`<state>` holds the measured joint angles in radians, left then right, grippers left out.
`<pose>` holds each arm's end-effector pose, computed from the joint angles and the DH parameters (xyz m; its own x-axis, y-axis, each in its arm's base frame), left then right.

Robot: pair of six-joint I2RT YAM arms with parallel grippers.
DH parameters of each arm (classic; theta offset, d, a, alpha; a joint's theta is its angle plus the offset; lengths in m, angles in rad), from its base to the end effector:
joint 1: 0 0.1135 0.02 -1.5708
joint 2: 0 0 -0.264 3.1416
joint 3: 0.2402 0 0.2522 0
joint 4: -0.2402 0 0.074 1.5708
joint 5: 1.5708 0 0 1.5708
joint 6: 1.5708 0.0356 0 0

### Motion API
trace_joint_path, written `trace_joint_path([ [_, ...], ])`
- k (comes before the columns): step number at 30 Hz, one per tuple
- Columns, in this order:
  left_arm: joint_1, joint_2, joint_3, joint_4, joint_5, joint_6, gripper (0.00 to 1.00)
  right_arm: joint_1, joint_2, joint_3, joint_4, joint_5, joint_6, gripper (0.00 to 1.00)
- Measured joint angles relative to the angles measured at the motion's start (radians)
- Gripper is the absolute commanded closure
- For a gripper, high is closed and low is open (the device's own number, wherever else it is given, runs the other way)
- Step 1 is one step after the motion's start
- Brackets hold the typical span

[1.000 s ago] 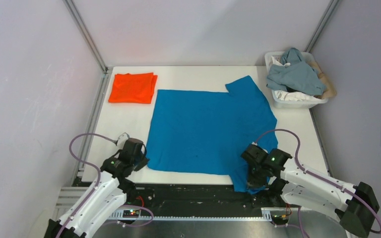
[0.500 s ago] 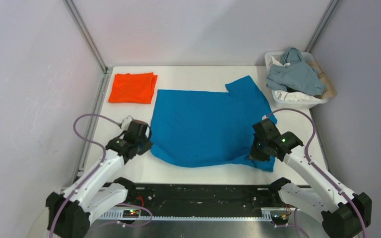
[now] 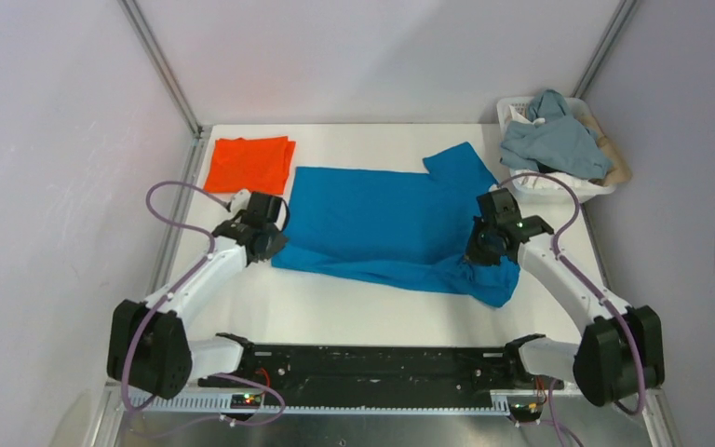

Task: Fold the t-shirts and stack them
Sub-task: Fold the flattened tshirt in 1/3 of the way

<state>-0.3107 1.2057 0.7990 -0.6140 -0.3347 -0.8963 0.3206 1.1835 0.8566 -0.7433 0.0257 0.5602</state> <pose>0.2232 -0.0594 0.2266 -0.6047 -0.5806 -0.5452 -0.5557 0.7980 -0.2334 0.2130 0.0698 0.2400 -0.8665 0.2720 -0.4186 0.1855 0.9539 0.2359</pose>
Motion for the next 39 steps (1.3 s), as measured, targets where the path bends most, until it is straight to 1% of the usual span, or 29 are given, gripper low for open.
trace_joint_path([
  [5, 0.023, 0.086, 0.039, 0.016, -0.01, 0.003, 1.0, -0.064, 0.098, 0.038, 0.028, -0.011, -0.042, 1.0],
  [9, 0.033, 0.179, 0.096, 0.028, -0.01, 0.016, 1.0, -0.087, 0.15, 0.087, 0.029, -0.039, -0.095, 1.0],
  [10, 0.034, 0.197, 0.107, 0.031, -0.01, 0.017, 0.98, -0.088, 0.163, 0.098, 0.029, -0.045, -0.11, 1.0],
  [11, 0.034, 0.222, 0.122, 0.032, -0.009, 0.019, 0.92, -0.088, 0.182, 0.117, 0.023, -0.052, -0.131, 1.0],
  [15, 0.035, 0.317, 0.178, 0.044, -0.005, 0.032, 0.84, -0.087, 0.266, 0.182, -0.01, -0.055, -0.2, 1.0],
  [16, 0.037, 0.332, 0.186, 0.046, -0.005, 0.034, 0.8, -0.087, 0.288, 0.2, -0.02, -0.046, -0.217, 1.0],
  [17, 0.038, 0.348, 0.195, 0.047, -0.005, 0.034, 0.71, -0.087, 0.316, 0.22, -0.026, -0.035, -0.241, 1.0],
  [18, 0.04, 0.359, 0.201, 0.049, -0.005, 0.034, 0.64, -0.087, 0.334, 0.236, -0.029, -0.027, -0.258, 1.0],
  [19, 0.042, 0.367, 0.206, 0.05, -0.006, 0.039, 0.53, -0.087, 0.36, 0.259, -0.033, -0.013, -0.289, 1.0],
  [20, 0.045, 0.372, 0.209, 0.051, -0.008, 0.04, 0.48, -0.086, 0.379, 0.278, -0.033, -0.003, -0.314, 0.99],
  [21, 0.046, 0.373, 0.21, 0.051, -0.01, 0.045, 0.37, -0.084, 0.402, 0.303, -0.034, 0.01, -0.349, 0.99],
  [22, 0.048, 0.373, 0.211, 0.051, -0.014, 0.048, 0.21, -0.082, 0.426, 0.33, -0.035, 0.022, -0.383, 0.93],
  [23, 0.049, 0.373, 0.212, 0.052, -0.019, 0.053, 0.14, -0.081, 0.45, 0.356, -0.034, 0.033, -0.409, 0.87],
  [24, 0.05, 0.373, 0.212, 0.051, -0.023, 0.057, 0.04, -0.078, 0.478, 0.389, -0.035, 0.059, -0.435, 0.75],
  [25, 0.051, 0.372, 0.212, 0.051, -0.028, 0.06, 0.02, -0.073, 0.51, 0.423, -0.033, 0.094, -0.459, 0.63],
  [26, 0.051, 0.37, 0.212, 0.051, -0.031, 0.066, 0.01, -0.068, 0.542, 0.455, -0.029, 0.13, -0.478, 0.21],
  [27, 0.051, 0.365, 0.212, 0.051, -0.033, 0.066, 0.01, -0.061, 0.574, 0.491, -0.031, 0.172, -0.495, 0.11],
  [28, 0.052, 0.357, 0.212, 0.051, -0.035, 0.068, 0.0, -0.055, 0.605, 0.525, -0.028, 0.213, -0.501, 0.03],
  [31, 0.052, 0.309, 0.212, 0.051, -0.037, 0.077, 0.0, -0.027, 0.643, 0.572, -0.013, 0.322, -0.503, 0.01],
  [34, 0.052, 0.246, 0.211, 0.051, -0.034, 0.086, 0.0, 0.001, 0.611, 0.553, 0.005, 0.401, -0.474, 0.0],
  [36, 0.052, 0.208, 0.211, 0.052, -0.023, 0.095, 0.0, 0.013, 0.551, 0.496, 0.04, 0.407, -0.43, 0.01],
  [37, 0.05, 0.189, 0.211, 0.052, -0.01, 0.101, 0.0, 0.01, 0.47, 0.423, 0.064, 0.384, -0.387, 0.01],
  [38, 0.047, 0.179, 0.211, 0.053, 0.001, 0.106, 0.0, 0.008, 0.454, 0.411, 0.063, 0.381, -0.379, 0.01],
  [39, 0.04, 0.175, 0.211, 0.054, 0.011, 0.113, 0.0, -0.005, 0.397, 0.362, 0.087, 0.339, -0.343, 0.0],
])
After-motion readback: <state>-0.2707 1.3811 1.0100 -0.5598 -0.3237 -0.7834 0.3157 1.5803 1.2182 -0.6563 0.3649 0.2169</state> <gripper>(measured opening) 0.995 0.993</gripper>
